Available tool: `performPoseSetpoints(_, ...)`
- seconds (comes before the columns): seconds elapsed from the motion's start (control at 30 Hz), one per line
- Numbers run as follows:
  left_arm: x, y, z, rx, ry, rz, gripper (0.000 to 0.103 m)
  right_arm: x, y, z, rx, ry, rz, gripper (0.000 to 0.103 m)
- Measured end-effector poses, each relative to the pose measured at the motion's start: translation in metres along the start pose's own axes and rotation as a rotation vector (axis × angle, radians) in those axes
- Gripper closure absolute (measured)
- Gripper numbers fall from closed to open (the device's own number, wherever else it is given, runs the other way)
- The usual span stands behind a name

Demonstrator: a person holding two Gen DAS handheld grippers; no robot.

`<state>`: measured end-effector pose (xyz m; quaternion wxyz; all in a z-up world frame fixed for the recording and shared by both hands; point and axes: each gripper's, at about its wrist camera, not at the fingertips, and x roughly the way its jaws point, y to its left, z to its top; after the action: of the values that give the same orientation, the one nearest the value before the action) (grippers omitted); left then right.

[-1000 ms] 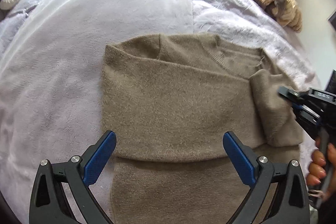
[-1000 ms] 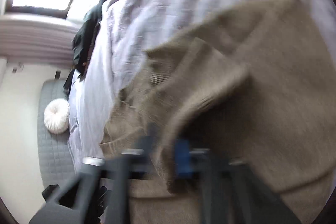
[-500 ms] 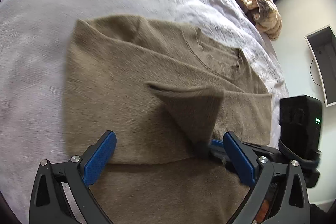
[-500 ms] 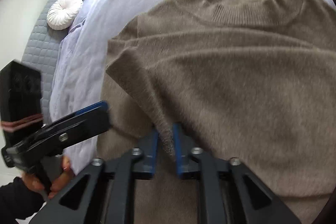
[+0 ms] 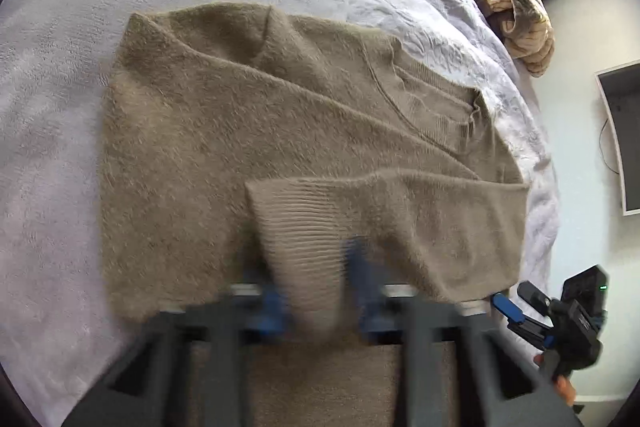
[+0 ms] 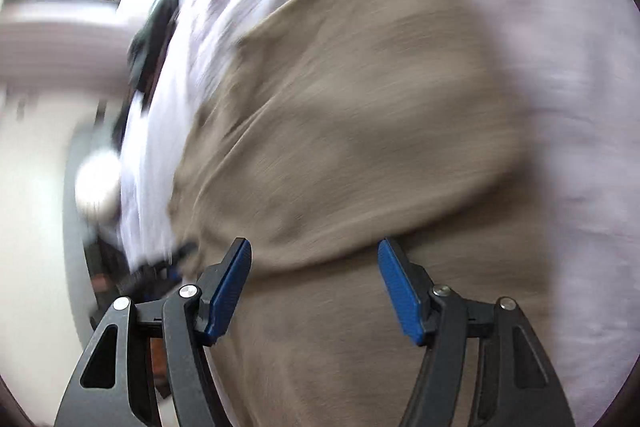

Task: Fold small clothes

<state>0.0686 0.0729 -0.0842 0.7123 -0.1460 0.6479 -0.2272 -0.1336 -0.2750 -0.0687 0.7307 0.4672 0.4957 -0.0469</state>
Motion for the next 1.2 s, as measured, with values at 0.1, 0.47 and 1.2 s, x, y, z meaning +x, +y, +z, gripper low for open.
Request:
performPoseSetpoints(0.1,-0.010,0.004,0.006,0.000,-0.017,-0.059,0.091,-0.018,-0.032,0.010,0.132,-0.092,0.008,0.033)
performPoseSetpoints(0.47,-0.013,0.006,0.011,0.163,-0.036,0.077,0.093,-0.023,-0.031,0.036,0.039,-0.105,-0.059,0.097)
performPoseSetpoints(1.2,-0.032,-0.012,-0.012,0.182,-0.139,0.370,0.017,-0.010,-0.046,0.063,-0.021,-0.034,-0.142,0.079)
